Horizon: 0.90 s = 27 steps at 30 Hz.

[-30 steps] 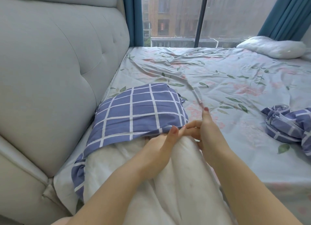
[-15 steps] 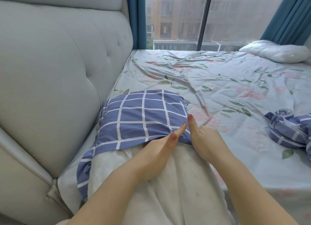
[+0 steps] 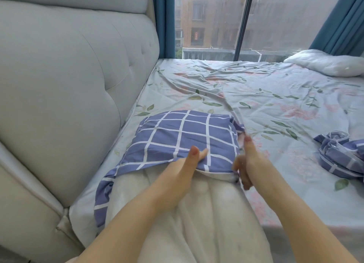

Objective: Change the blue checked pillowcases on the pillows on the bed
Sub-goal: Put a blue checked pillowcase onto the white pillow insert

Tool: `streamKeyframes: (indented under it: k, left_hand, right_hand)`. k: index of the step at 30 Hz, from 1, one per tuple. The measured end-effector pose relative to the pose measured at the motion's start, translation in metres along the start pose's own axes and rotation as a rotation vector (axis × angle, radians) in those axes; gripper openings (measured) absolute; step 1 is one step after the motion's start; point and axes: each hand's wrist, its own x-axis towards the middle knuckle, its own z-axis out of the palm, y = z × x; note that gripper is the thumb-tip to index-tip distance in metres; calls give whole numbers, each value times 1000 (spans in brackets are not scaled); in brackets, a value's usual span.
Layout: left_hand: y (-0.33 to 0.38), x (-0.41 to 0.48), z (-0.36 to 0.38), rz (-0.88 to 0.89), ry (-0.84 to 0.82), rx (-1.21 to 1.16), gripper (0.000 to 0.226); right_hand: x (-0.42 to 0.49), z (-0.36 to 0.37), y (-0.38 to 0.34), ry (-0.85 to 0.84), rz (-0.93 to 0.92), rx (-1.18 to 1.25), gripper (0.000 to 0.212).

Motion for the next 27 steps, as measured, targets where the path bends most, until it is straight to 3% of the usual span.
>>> streamKeyframes:
  k: [4,7,8,11,13,14,16,19,21,24,27]
  left_hand:
    - [8,-46,-26,-4,-97,-105,109]
    - [20,-52,-39,-40,-119,-184,111]
    - [22,-53,-44,-18,-14,-209,104]
    - [12,-47,-65,152,503,-224,79]
    - [0,-38,-83,183,786,-59,64]
    - [-10,-30,-92,134,841,66,57]
    - [-29,-14,-104,-79,770,192,52]
    - [-44,4,-101,-338,476,-73,64]
    - [-43,6,-92,-224,430,-159,60]
    - [-25,-3,-87,65,507,-229,40]
    - [-20,-2,-89,202,486,-167,51]
  right_hand:
    - [2,-18,8,298,-247,19,60]
    - [10,-12,16,199,-114,3,23]
    - [13,-8,17,118,-10,21,22]
    - [11,6,13,-71,172,120,57]
    - [12,12,13,-120,173,189,74]
    - [13,15,15,-145,169,204,79]
    - [13,19,16,-183,133,203,84]
    - [18,25,23,-124,-37,201,74]
    - [19,25,22,-23,-238,139,60]
    - [14,13,4,181,-491,155,47]
    - [29,-8,10,213,-509,132,59]
